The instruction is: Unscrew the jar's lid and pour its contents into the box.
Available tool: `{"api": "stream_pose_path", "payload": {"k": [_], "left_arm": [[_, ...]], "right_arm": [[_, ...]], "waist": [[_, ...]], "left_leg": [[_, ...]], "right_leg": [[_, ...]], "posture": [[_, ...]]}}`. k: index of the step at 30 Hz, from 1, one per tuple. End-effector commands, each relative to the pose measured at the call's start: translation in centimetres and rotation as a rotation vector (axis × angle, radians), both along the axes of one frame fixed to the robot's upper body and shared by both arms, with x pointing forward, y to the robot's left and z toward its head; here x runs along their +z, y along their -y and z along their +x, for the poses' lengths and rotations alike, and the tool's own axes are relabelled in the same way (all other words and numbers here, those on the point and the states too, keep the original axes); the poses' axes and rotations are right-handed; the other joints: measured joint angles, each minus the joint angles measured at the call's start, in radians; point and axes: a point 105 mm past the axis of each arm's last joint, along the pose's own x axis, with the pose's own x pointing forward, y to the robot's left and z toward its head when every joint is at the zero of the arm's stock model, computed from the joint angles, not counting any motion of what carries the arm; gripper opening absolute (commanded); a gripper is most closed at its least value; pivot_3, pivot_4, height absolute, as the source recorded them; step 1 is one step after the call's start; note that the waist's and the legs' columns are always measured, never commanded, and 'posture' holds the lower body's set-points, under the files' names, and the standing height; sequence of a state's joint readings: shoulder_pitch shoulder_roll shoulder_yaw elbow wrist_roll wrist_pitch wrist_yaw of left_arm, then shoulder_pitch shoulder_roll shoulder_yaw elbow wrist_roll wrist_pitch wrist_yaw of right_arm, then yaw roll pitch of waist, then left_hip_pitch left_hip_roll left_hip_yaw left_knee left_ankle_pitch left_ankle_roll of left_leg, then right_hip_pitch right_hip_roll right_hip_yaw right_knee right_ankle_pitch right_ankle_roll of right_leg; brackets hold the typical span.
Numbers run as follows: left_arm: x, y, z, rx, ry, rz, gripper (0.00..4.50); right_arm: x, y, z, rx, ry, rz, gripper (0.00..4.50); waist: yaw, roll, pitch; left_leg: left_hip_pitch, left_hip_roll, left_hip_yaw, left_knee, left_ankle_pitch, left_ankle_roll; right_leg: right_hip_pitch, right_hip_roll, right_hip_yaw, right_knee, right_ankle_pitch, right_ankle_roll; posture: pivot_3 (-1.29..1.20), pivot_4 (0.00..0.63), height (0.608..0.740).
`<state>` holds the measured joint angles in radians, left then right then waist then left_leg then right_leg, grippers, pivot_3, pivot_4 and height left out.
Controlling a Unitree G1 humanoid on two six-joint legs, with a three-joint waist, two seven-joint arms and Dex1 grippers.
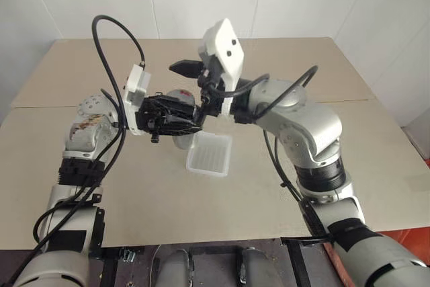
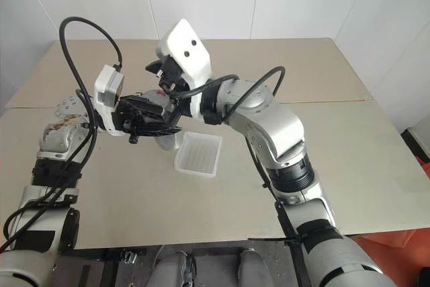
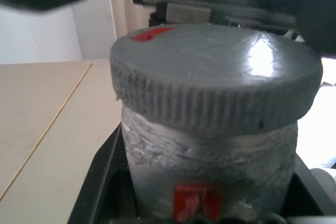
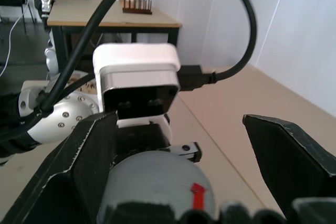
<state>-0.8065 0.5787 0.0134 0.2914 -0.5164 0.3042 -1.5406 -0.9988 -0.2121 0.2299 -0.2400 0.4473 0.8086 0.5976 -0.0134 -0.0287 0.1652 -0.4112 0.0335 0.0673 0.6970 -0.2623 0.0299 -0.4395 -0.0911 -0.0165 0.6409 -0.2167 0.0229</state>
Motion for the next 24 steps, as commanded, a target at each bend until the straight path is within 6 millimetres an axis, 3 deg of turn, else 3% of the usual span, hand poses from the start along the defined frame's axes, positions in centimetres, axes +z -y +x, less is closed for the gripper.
{"api": "stream_pose_path", "payload": {"k": [1, 13, 24], "left_arm": [[1.1, 0.0, -0.3, -0.007, 0.052, -0.009, 2.00], [1.0, -0.3, -0.3, 0.003, 0.047, -0.011, 2.00], [1.2, -0.6, -0.3, 0.011, 0.054, -0.008, 2.00]], "right_arm": [[0.7, -0.2, -0.7, 0.004, 0.044, -0.001, 4.46], [0.0, 0.8, 0.2, -0.040, 0.025, -0.012, 4.46], [-0.1, 3.4, 1.5, -0.100, 0.020, 0.004, 4.46]], "waist": [[-0.001, 0.000, 0.000], [-0.002, 0.000, 0.000], [-0.002, 0.000, 0.000]], "left_leg": [[0.000, 0.000, 0.000, 0.000, 0.000, 0.000], [0.000, 0.000, 0.000, 0.000, 0.000, 0.000], [0.000, 0.000, 0.000, 0.000, 0.000, 0.000]], "right_leg": [[0.000, 0.000, 0.000, 0.000, 0.000, 0.000], [0.000, 0.000, 0.000, 0.000, 0.000, 0.000], [0.000, 0.000, 0.000, 0.000, 0.000, 0.000]], "posture": [[0.00, 0.150, 0.740], [0.00, 0.150, 0.740], [0.00, 0.150, 0.740]]}}
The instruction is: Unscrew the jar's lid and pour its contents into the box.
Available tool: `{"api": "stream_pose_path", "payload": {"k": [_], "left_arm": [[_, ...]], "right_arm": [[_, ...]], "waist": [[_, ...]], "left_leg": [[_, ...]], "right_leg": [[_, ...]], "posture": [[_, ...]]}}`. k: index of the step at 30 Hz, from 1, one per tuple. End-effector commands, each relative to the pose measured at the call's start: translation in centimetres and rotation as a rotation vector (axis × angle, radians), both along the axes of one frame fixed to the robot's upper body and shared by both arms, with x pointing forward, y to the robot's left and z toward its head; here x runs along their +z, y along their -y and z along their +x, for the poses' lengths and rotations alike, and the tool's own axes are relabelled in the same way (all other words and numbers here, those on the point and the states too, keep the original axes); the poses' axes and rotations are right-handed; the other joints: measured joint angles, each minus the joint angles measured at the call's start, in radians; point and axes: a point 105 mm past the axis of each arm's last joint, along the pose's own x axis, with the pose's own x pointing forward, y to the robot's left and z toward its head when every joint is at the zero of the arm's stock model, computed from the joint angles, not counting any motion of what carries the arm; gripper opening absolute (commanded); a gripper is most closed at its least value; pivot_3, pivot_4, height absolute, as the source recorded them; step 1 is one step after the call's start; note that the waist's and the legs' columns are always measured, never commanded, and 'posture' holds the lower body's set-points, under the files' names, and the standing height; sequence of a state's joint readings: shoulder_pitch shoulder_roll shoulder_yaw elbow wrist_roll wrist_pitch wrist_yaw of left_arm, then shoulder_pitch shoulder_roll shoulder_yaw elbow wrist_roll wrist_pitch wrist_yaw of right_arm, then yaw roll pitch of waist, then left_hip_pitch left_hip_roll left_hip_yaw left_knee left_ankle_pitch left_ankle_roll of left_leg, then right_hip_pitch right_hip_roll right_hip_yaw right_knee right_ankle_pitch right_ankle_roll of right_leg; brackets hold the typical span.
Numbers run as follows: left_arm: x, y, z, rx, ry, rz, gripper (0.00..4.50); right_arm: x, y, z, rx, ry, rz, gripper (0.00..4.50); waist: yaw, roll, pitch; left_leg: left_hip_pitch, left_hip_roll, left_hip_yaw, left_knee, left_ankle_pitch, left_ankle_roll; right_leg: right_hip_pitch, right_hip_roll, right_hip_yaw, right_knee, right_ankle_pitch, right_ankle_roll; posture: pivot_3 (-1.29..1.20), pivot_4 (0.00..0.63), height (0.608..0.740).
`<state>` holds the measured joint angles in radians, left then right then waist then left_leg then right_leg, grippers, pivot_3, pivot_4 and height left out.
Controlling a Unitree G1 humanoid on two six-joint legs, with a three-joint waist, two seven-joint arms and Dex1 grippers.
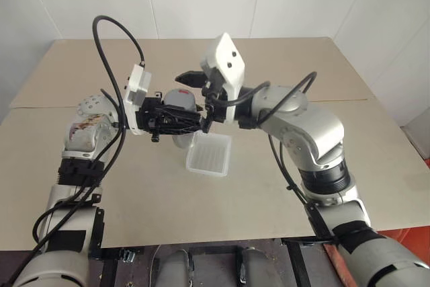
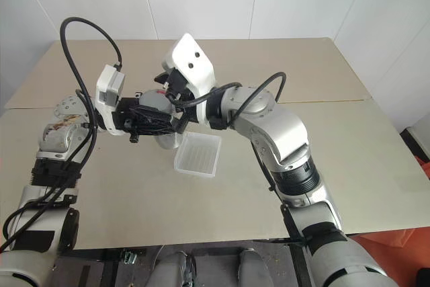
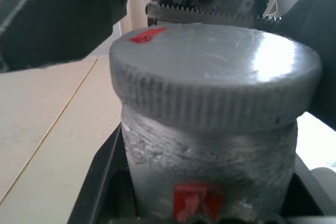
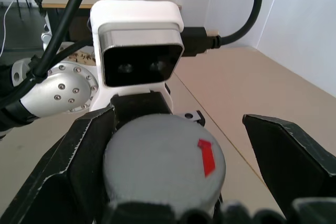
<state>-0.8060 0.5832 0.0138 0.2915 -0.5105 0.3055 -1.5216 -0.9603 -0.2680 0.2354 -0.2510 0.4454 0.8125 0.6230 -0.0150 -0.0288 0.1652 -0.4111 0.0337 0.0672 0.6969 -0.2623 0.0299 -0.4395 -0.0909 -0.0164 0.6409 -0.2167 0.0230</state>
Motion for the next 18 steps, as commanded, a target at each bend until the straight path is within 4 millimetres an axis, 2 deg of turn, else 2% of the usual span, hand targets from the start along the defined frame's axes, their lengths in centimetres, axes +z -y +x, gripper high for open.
{"api": "stream_pose_path", "payload": {"k": [1, 9, 18], "left_arm": [[1.2, -0.5, -0.6, -0.015, 0.055, -0.010, 2.00], [1.3, -0.7, -0.8, -0.020, 0.056, -0.011, 2.00], [1.3, -0.9, -1.0, -0.020, 0.054, -0.012, 2.00]], "right_arm": [[1.4, 2.4, 1.0, -0.079, 0.042, 0.054, 4.46], [1.6, 4.5, 1.4, -0.113, 0.043, 0.078, 4.46], [0.9, 5.5, 0.6, -0.105, 0.036, 0.081, 4.46]], "waist": [[0.000, 0.000, 0.000], [0.000, 0.000, 0.000], [0.003, 0.000, 0.000]], "left_leg": [[0.000, 0.000, 0.000, 0.000, 0.000, 0.000], [0.000, 0.000, 0.000, 0.000, 0.000, 0.000], [0.000, 0.000, 0.000, 0.000, 0.000, 0.000]], "right_leg": [[0.000, 0.000, 0.000, 0.000, 0.000, 0.000], [0.000, 0.000, 0.000, 0.000, 0.000, 0.000], [0.000, 0.000, 0.000, 0.000, 0.000, 0.000]], "posture": [[0.00, 0.150, 0.740], [0.00, 0.150, 0.740], [0.00, 0.150, 0.740]]}}
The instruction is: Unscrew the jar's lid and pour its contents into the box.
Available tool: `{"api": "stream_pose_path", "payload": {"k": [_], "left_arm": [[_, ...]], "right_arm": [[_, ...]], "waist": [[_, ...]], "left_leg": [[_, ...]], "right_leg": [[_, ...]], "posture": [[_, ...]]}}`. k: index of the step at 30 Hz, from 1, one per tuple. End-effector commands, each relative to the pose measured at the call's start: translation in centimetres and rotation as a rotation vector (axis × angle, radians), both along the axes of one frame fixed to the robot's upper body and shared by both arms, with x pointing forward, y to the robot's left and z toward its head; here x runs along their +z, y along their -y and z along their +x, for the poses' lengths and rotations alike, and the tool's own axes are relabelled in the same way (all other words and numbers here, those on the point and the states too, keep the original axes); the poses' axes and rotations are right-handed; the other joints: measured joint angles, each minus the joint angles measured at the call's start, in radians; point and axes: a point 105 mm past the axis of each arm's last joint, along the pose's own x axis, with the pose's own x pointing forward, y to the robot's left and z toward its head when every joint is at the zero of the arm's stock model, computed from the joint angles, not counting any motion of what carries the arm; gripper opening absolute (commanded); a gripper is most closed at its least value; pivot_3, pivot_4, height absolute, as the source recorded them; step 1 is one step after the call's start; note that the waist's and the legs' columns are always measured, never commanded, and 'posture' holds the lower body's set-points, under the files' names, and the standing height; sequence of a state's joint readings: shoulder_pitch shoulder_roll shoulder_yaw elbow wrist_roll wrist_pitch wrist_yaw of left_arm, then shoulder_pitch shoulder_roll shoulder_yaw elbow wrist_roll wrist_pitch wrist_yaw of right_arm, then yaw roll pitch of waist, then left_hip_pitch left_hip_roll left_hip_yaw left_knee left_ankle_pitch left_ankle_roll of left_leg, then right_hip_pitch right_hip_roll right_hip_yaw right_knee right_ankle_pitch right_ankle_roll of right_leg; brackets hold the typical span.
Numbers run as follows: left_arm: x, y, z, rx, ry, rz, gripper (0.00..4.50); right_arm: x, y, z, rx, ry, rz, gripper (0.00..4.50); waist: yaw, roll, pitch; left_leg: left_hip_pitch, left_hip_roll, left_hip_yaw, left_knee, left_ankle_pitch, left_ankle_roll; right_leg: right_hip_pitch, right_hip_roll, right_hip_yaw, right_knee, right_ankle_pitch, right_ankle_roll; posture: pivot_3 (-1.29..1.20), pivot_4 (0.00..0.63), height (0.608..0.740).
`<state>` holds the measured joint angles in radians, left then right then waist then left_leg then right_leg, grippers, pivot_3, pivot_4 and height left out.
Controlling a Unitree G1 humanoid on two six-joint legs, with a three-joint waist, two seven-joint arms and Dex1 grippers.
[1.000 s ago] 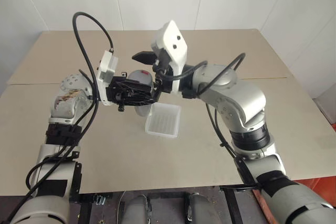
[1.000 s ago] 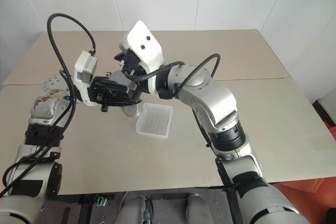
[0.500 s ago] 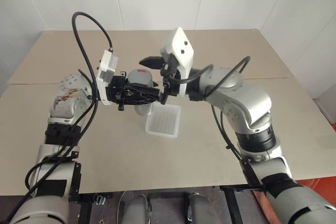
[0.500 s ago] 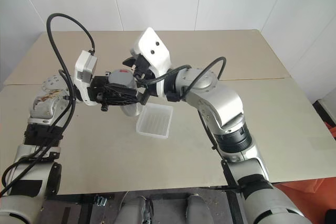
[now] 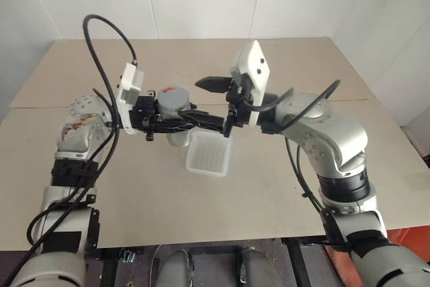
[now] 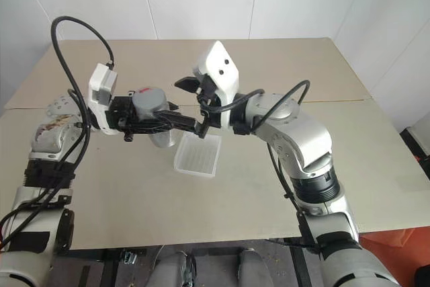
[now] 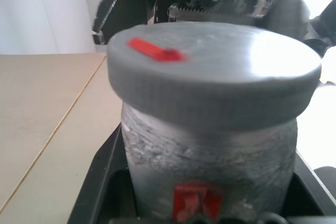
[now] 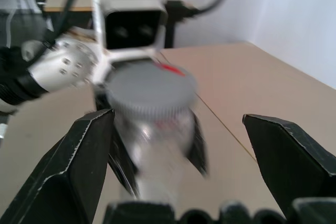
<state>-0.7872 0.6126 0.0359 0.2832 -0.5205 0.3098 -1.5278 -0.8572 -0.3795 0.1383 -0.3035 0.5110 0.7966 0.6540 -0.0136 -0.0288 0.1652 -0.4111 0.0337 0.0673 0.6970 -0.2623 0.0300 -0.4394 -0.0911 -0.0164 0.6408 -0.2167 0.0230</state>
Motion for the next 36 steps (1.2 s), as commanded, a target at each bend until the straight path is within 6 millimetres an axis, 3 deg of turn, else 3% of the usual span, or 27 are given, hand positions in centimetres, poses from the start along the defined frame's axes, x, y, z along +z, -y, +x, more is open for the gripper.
{"api": "stream_pose_path", "payload": {"k": [1, 9, 13, 17, 26, 36], "left_arm": [[1.2, 0.2, -0.8, -0.042, 0.054, -0.012, 2.00], [1.2, 0.2, -0.8, -0.043, 0.056, -0.012, 2.00], [1.1, 0.3, -0.7, -0.036, 0.060, -0.008, 2.00], [0.9, 0.5, -0.7, -0.040, 0.057, -0.009, 2.00], [0.9, 0.8, -0.6, -0.047, 0.059, -0.010, 2.00], [0.8, 0.7, -0.7, -0.037, 0.063, -0.007, 2.00]], "right_arm": [[1.5, 1.4, 0.1, -0.048, 0.060, 0.043, 4.46], [1.2, 2.1, -0.5, -0.021, 0.065, 0.026, 4.46], [1.3, 1.2, -2.5, 0.093, 0.076, 0.033, 4.46], [1.7, -0.2, -3.2, 0.133, 0.084, 0.042, 4.46], [1.9, -3.3, -2.8, 0.152, 0.057, 0.025, 4.46], [1.7, -4.2, -2.5, 0.173, 0.029, 0.016, 4.46]], "waist": [[0.002, 0.000, 0.000], [-0.001, 0.000, 0.000], [0.000, 0.000, 0.000], [-0.001, 0.000, 0.000], [0.000, 0.000, 0.000], [-0.001, 0.000, 0.000]], "left_leg": [[0.000, 0.000, 0.000, 0.000, 0.000, 0.000], [0.000, 0.000, 0.000, 0.000, 0.000, 0.000], [0.000, 0.000, 0.000, 0.000, 0.000, 0.000], [0.000, 0.000, 0.000, 0.000, 0.000, 0.000], [0.000, 0.000, 0.000, 0.000, 0.000, 0.000], [0.000, 0.000, 0.000, 0.000, 0.000, 0.000]], "right_leg": [[0.000, 0.000, 0.000, 0.000, 0.000, 0.000], [0.000, 0.000, 0.000, 0.000, 0.000, 0.000], [0.000, 0.000, 0.000, 0.000, 0.000, 0.000], [0.000, 0.000, 0.000, 0.000, 0.000, 0.000], [0.000, 0.000, 0.000, 0.000, 0.000, 0.000], [0.000, 0.000, 0.000, 0.000, 0.000, 0.000]], "posture": [[0.00, 0.150, 0.740], [0.00, 0.150, 0.740], [0.00, 0.150, 0.740], [0.00, 0.150, 0.740], [0.00, 0.150, 0.740], [0.00, 0.150, 0.740]]}}
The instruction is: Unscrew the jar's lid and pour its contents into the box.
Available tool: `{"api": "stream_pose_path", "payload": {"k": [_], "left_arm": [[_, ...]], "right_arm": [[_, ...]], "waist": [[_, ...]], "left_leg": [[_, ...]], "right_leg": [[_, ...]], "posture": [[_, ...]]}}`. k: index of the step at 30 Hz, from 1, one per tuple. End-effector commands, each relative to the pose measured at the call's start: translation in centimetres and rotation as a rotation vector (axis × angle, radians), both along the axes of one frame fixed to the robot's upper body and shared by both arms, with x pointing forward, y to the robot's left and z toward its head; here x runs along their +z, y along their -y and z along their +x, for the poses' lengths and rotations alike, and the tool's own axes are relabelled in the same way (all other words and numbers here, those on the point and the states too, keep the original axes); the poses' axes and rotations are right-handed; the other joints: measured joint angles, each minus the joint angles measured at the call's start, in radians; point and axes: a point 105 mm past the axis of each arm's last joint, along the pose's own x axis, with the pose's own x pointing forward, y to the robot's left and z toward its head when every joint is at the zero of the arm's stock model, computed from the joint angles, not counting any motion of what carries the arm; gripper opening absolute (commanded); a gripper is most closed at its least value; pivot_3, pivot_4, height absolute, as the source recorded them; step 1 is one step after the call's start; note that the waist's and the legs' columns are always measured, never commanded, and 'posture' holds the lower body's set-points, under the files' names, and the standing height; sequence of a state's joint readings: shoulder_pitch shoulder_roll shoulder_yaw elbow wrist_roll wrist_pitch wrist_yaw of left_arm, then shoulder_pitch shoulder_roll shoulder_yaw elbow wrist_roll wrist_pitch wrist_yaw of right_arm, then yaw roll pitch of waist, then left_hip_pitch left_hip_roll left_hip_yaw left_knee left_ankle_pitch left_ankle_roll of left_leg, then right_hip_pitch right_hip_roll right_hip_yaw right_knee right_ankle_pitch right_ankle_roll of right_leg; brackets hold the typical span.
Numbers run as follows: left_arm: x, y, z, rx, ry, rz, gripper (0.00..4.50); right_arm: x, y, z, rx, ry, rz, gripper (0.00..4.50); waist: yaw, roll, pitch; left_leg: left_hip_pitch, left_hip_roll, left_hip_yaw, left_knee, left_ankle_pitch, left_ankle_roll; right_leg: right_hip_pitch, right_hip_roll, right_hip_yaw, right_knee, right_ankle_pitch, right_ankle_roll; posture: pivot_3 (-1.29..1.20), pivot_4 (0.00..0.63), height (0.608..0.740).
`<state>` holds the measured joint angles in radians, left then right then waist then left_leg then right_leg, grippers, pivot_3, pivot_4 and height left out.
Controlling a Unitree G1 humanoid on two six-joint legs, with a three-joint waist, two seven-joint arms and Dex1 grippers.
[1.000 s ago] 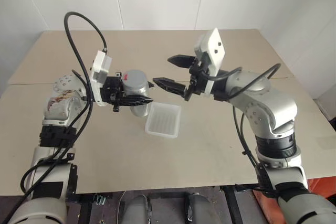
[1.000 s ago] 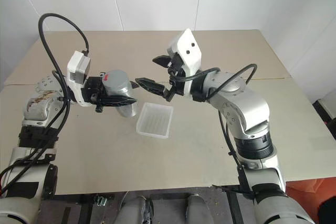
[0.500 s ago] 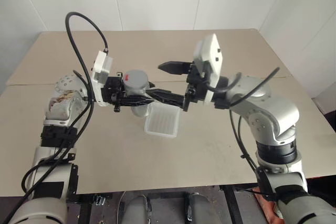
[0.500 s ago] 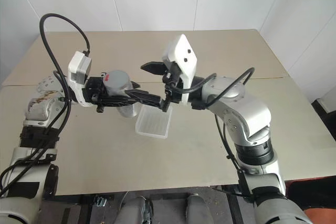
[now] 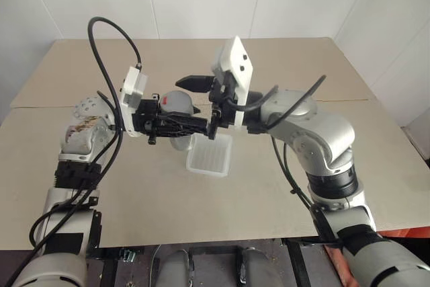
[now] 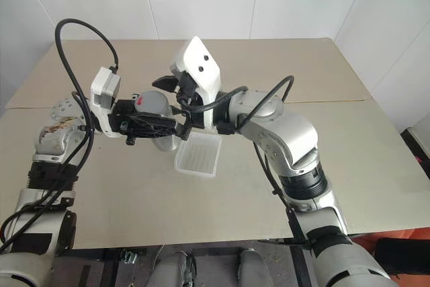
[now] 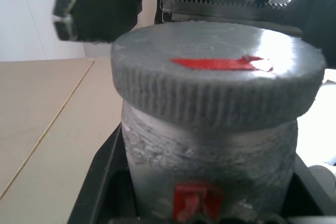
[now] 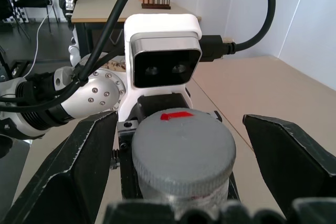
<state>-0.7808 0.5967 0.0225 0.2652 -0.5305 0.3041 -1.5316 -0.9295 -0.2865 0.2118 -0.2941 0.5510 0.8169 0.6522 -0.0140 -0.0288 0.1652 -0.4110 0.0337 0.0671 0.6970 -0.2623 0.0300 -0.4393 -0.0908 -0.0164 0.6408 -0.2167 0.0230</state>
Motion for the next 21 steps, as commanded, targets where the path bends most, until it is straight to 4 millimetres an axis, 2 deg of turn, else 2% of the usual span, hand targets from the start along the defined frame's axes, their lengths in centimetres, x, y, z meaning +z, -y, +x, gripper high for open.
{"api": "stream_pose_path", "payload": {"k": [1, 3, 8, 13, 17, 21], "left_arm": [[0.9, 0.0, -0.4, -0.002, 0.059, -0.002, 2.00], [0.9, -0.1, -0.3, -0.001, 0.060, -0.001, 2.00], [0.9, -0.1, -0.3, 0.000, 0.065, 0.002, 2.00], [0.8, -0.1, -0.3, 0.000, 0.068, 0.009, 2.00], [0.2, -0.2, -0.4, 0.004, 0.062, 0.022, 2.00], [0.1, -0.4, -0.3, 0.020, 0.058, 0.018, 2.00]], "right_arm": [[1.1, -0.3, -0.4, 0.021, 0.037, 0.014, 4.46], [1.1, -0.3, -0.4, 0.031, 0.033, 0.012, 4.46], [1.1, -0.3, -0.3, 0.032, 0.031, 0.011, 2.83], [2.3, 0.5, 0.2, 0.016, -0.004, 0.076, 2.76], [3.9, 3.1, 1.1, -0.028, -0.061, 0.172, 2.76], [3.5, 5.6, 1.6, -0.104, -0.067, 0.186, 2.76]], "waist": [[0.000, 0.000, 0.000], [0.000, 0.000, 0.000], [0.000, 0.000, 0.000], [0.000, 0.000, 0.000], [0.002, 0.000, 0.000], [0.006, 0.000, 0.000]], "left_leg": [[0.000, 0.000, 0.000, 0.000, 0.000, 0.000], [0.000, 0.000, 0.000, 0.000, 0.000, 0.000], [0.000, 0.000, 0.000, 0.000, 0.000, 0.000], [0.000, 0.000, 0.000, 0.000, 0.000, 0.000], [0.000, 0.000, 0.000, 0.000, 0.000, 0.000], [0.000, 0.000, 0.000, 0.000, 0.000, 0.000]], "right_leg": [[0.000, 0.000, 0.000, 0.000, 0.000, 0.000], [0.000, 0.000, 0.000, 0.000, 0.000, 0.000], [0.000, 0.000, 0.000, 0.000, 0.000, 0.000], [0.000, 0.000, 0.000, 0.000, 0.000, 0.000], [0.000, 0.000, 0.000, 0.000, 0.000, 0.000], [0.000, -0.001, 0.000, -0.001, 0.000, 0.000]], "posture": [[0.00, 0.150, 0.740], [0.00, 0.150, 0.740], [0.00, 0.150, 0.740], [0.00, 0.150, 0.740], [0.00, 0.150, 0.740], [0.00, 0.150, 0.740]]}}
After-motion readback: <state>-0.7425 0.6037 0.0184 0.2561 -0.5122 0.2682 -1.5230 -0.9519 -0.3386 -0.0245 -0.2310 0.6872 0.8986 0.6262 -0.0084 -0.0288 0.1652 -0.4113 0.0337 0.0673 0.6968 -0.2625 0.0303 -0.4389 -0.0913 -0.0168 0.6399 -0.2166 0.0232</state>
